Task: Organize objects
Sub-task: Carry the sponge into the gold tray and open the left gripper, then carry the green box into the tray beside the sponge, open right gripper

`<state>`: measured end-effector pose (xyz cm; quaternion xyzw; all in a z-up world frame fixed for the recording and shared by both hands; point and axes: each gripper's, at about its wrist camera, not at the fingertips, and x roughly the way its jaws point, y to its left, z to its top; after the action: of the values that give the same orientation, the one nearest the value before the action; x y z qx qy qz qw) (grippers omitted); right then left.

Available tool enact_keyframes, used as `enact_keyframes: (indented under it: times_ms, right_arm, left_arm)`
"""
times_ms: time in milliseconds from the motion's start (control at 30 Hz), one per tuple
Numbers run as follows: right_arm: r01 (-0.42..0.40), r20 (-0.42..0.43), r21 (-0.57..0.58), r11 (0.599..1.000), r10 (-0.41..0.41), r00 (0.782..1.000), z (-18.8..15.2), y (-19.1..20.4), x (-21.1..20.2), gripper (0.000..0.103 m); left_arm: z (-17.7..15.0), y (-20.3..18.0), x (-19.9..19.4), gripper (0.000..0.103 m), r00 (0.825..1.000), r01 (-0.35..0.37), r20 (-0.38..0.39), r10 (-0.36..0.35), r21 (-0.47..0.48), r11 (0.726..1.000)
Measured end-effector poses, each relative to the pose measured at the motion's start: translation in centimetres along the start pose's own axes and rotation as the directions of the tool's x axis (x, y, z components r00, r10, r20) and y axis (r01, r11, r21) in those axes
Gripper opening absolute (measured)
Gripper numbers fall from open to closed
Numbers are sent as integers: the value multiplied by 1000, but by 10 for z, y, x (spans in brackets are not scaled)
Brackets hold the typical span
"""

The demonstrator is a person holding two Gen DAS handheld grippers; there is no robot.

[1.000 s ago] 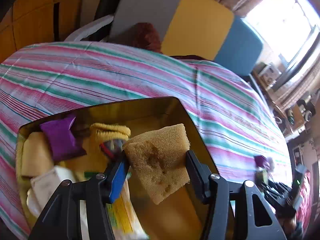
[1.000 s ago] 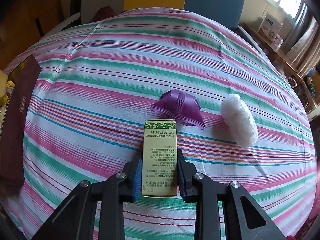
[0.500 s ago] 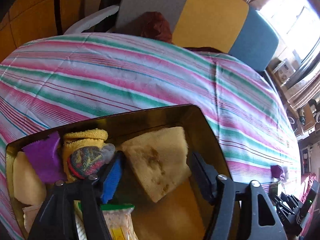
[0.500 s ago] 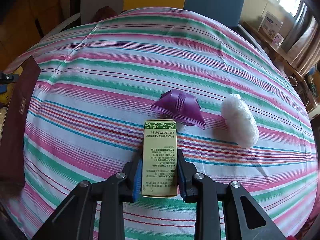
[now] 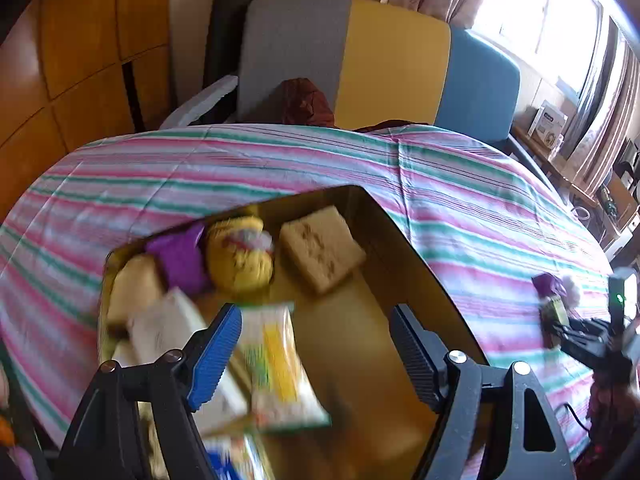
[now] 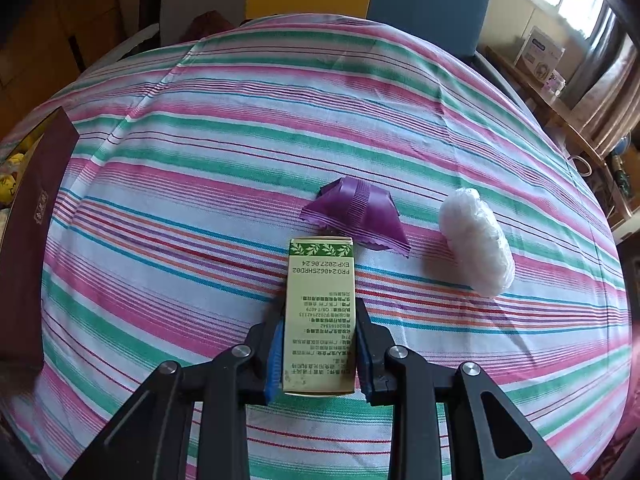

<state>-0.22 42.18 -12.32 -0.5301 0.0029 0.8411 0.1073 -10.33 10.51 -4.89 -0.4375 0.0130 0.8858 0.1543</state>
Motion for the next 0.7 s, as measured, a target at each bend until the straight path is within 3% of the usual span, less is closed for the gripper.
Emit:
enact_keyframes:
  times_ms: [367,700]
  right_arm:
    - [27,9,-26,999,-27,1000,-4,5,-2,30]
    - [54,21,-35,998,-54,998,-6,9,-4,30]
  left_arm:
    - [-49,-1,-43,77,999,-21,28,20,30,999]
    - [-63,7,-50,77,1000,-17,21,16,23,1000]
